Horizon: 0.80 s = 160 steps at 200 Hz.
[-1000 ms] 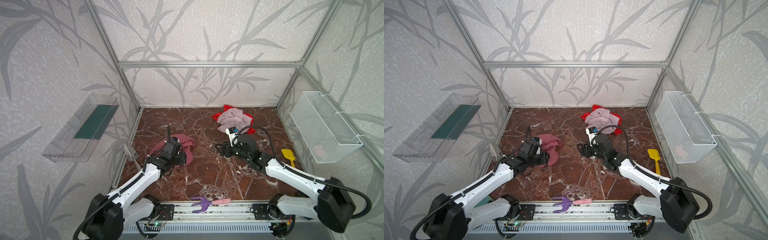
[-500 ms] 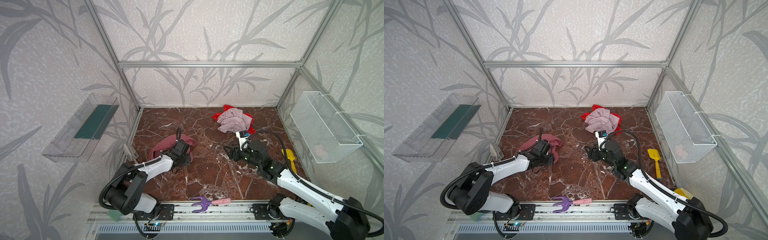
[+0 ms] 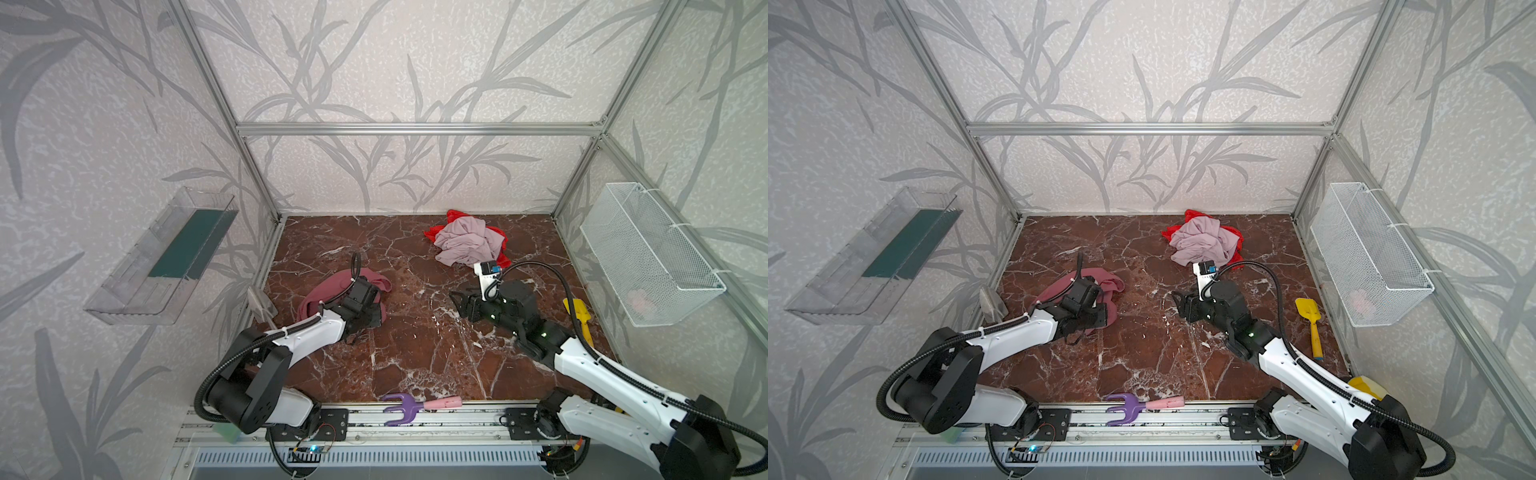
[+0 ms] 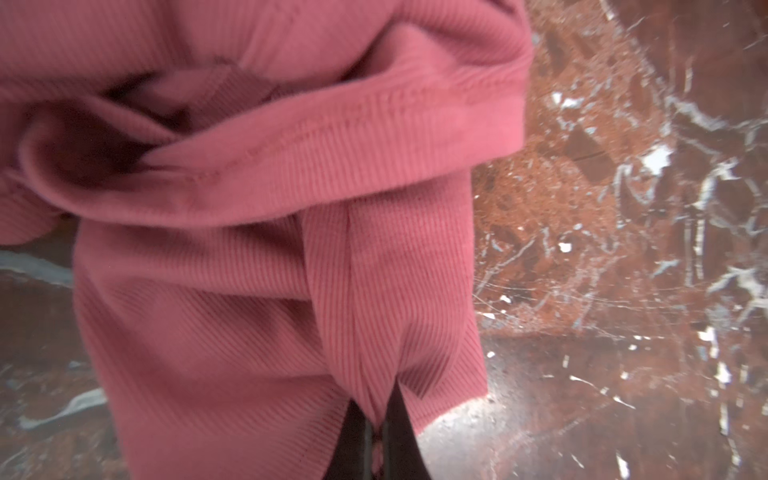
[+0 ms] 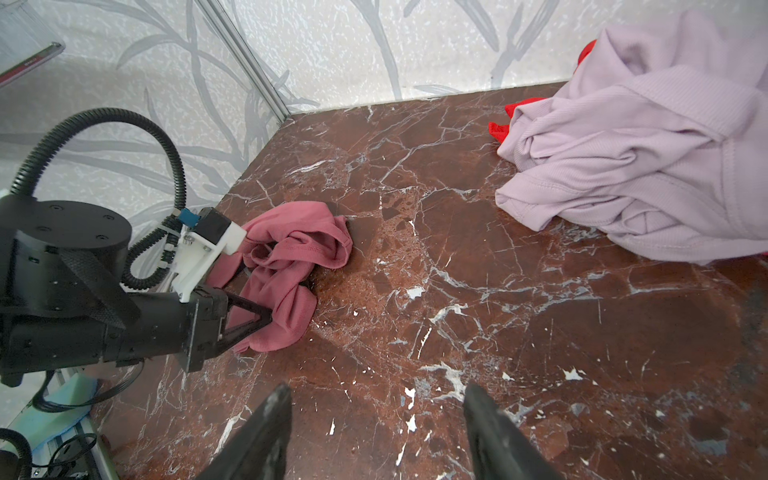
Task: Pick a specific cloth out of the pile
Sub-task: 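Grasp the pink shirt with the left gripper while the right gripper withdraws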
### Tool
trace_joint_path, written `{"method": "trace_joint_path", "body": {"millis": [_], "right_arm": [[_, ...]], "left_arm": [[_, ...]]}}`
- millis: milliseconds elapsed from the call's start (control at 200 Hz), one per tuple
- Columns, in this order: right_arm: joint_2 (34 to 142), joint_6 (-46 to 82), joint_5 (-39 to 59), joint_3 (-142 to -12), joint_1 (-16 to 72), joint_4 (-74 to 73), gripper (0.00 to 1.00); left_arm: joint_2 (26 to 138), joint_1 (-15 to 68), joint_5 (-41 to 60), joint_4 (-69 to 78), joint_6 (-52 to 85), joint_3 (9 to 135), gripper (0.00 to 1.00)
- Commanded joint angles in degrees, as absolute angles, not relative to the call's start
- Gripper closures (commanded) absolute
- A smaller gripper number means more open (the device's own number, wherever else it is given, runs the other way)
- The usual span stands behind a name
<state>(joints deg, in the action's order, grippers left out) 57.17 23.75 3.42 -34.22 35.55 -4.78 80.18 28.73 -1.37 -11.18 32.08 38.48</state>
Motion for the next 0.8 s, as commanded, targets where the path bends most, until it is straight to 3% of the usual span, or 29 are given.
{"method": "trace_joint_path", "body": {"millis": [0,495,795], "right_arm": [[55.82,23.64,2.64,-33.57,35.26,-4.72,0.34],[54.50,23.29,2.99,-35.50,34.44,-3.70,0.34],[53.35,22.68,2.77,-36.29,34.09,-1.86,0.34]], "left_arm": [[76.15,28.92,0.06,-13.69,31.98,42.26,1.00],[71.00,29.27,8.57,-19.82,33.59,54.28,1.00],[65.46,28.89,2.16,-23.10,32.00,57.78,1.00]]}}
